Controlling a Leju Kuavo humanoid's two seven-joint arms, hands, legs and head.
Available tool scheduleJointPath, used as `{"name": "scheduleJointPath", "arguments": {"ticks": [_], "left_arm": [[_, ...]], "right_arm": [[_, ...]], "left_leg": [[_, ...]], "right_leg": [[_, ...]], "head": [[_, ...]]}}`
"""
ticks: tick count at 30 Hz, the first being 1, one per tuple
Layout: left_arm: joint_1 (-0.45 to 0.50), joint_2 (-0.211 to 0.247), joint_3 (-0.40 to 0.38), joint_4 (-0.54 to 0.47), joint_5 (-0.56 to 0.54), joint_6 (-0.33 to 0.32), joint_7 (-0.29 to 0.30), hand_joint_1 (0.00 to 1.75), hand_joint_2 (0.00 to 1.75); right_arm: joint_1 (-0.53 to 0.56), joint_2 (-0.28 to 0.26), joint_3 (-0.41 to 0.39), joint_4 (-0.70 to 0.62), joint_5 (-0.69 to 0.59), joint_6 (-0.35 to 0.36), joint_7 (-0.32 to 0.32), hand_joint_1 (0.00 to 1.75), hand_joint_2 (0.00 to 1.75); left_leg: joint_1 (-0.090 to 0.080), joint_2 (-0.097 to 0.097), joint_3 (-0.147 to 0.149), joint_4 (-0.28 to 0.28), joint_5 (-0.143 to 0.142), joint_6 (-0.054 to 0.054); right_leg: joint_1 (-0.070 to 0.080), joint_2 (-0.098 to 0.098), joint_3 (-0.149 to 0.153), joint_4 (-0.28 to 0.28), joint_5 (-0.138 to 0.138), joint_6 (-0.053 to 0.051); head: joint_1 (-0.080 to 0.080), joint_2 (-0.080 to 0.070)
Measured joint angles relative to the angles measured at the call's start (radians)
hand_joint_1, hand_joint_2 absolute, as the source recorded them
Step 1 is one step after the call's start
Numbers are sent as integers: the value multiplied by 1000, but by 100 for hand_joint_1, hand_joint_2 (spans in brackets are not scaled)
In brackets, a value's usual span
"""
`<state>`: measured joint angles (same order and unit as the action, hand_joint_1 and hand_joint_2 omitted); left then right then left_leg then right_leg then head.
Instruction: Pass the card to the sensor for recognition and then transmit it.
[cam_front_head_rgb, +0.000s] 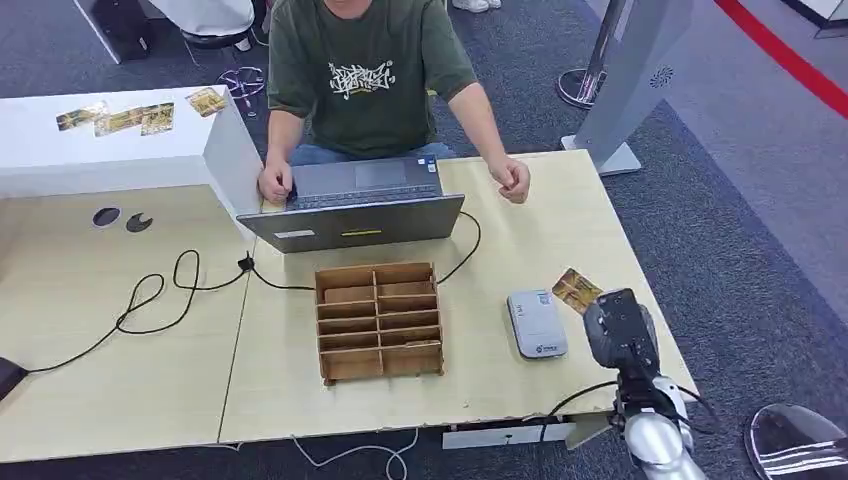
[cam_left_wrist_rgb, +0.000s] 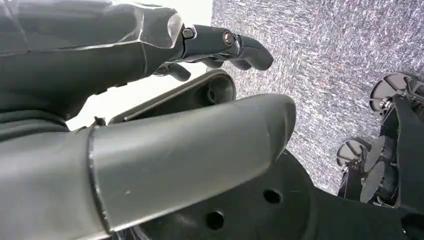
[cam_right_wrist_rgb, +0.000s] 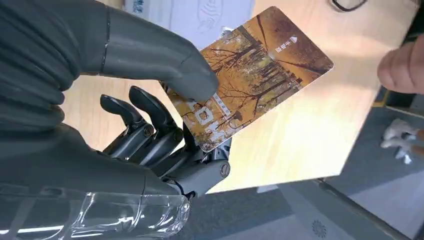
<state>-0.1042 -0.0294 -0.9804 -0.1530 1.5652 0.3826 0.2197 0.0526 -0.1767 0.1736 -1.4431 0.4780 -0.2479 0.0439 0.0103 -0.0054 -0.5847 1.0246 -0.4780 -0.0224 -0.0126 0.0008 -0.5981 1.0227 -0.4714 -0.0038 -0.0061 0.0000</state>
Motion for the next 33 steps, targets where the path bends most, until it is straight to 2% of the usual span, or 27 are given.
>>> {"name": "scheduleJointPath", "arguments": {"ticks": [7, 10, 14, 21, 33], "left_arm": [[0, 2, 0, 0, -16, -10, 11, 0, 0], [0, 4, 0, 0, -25, -15, 15, 0, 0], [-1, 6, 0, 0, -28, -16, 16, 0, 0], [-1, 6, 0, 0, -27, -17, 16, 0, 0], [0, 7, 0, 0, -26, -17, 17, 0, 0]], "right_arm": [[-72, -93, 38, 75, -4, 211, 88, 175, 175], [-123, -132, 62, 133, -18, 260, 96, 175, 175], [-185, -157, 99, 204, -18, 277, 99, 175, 175], [-249, -170, 156, 284, -30, 279, 94, 175, 175], [-313, -221, 250, 344, -40, 334, 105, 175, 175]], "left_leg": [[0, 0, 0, 0, 0, 0], [0, 0, 0, 0, 0, 0], [0, 0, 0, 0, 0, 0], [0, 0, 0, 0, 0, 0], [0, 0, 0, 0, 0, 0]], "right_leg": [[0, 0, 0, 0, 1, 0], [0, 0, 0, 0, 1, 1], [0, 0, 0, 0, 1, 1], [0, 0, 0, 0, 1, 1], [0, 0, 0, 0, 1, 1]], "head": [[0, 0], [0, 0], [0, 0], [0, 0], [0, 0]]}}
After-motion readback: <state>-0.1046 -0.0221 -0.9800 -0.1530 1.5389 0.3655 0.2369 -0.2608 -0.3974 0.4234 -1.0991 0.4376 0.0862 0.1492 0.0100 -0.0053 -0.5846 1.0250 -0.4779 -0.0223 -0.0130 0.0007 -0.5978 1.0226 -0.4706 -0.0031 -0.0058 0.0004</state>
